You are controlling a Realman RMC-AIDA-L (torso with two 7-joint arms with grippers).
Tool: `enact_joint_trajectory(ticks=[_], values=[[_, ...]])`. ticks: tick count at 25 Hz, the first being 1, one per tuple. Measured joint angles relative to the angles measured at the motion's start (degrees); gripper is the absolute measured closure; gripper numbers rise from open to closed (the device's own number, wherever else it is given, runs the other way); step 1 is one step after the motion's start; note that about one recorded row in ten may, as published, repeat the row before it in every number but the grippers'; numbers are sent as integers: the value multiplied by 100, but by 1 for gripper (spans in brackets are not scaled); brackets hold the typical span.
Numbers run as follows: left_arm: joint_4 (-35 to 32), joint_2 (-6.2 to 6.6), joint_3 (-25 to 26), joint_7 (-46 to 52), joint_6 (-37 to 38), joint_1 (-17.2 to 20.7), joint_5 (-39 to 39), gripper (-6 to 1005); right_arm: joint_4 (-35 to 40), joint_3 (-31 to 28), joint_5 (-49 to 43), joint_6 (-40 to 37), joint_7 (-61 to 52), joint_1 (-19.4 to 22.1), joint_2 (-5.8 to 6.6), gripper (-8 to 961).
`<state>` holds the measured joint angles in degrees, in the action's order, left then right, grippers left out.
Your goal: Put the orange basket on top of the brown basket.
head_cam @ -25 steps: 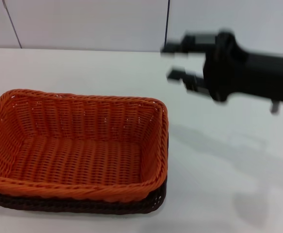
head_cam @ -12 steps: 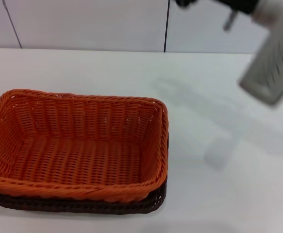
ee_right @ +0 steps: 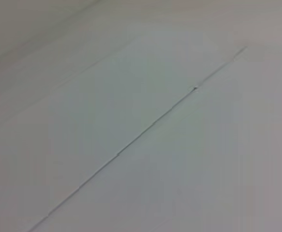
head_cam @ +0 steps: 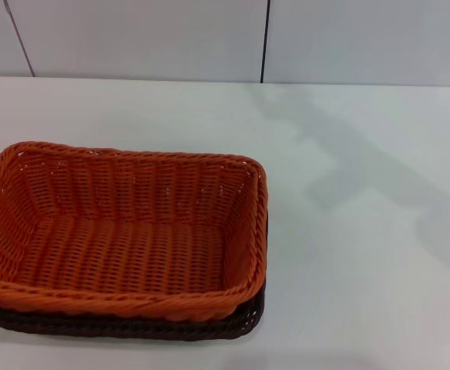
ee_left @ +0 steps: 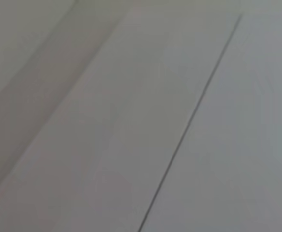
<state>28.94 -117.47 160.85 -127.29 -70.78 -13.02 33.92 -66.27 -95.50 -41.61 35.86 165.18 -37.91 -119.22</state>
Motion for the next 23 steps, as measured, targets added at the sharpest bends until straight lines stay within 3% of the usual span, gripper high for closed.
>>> enact_joint_trajectory(ticks=[9,23], values=[[289,45,-331,-26,47,13,0,139,-331,532,964,-668,7,387,-45,460],[396,77,-538,4,82,-49,0,139,-239,778,2313,-910,12,1119,-67,459]])
